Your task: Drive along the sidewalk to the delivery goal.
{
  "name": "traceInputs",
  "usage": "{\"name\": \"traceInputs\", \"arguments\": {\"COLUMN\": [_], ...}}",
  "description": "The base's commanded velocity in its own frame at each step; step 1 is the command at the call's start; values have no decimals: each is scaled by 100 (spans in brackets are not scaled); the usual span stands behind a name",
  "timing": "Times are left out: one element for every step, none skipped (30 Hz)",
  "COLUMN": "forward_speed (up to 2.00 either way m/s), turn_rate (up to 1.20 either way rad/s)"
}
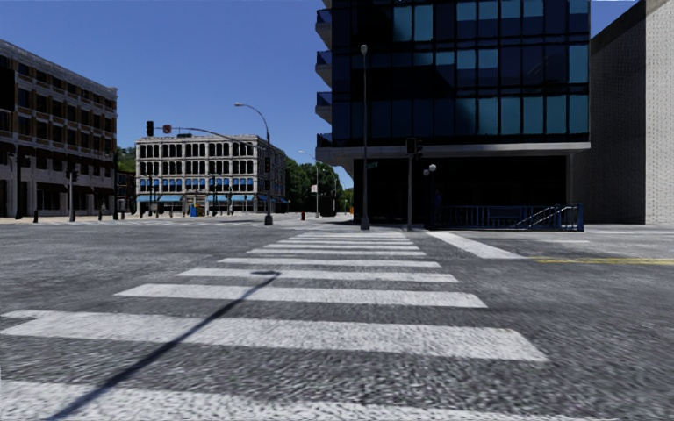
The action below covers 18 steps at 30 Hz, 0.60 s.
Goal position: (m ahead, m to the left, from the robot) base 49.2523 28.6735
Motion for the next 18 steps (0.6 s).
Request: {"name": "traceInputs", "arguments": {"forward_speed": [200,200,200,200,200,200,200,200,200,200,200,200,200,200,200,200,200,200], "turn_rate": [0,0,0,0,0,0,0,0,0,0,0,0,0,0,0,0,0,0]}}
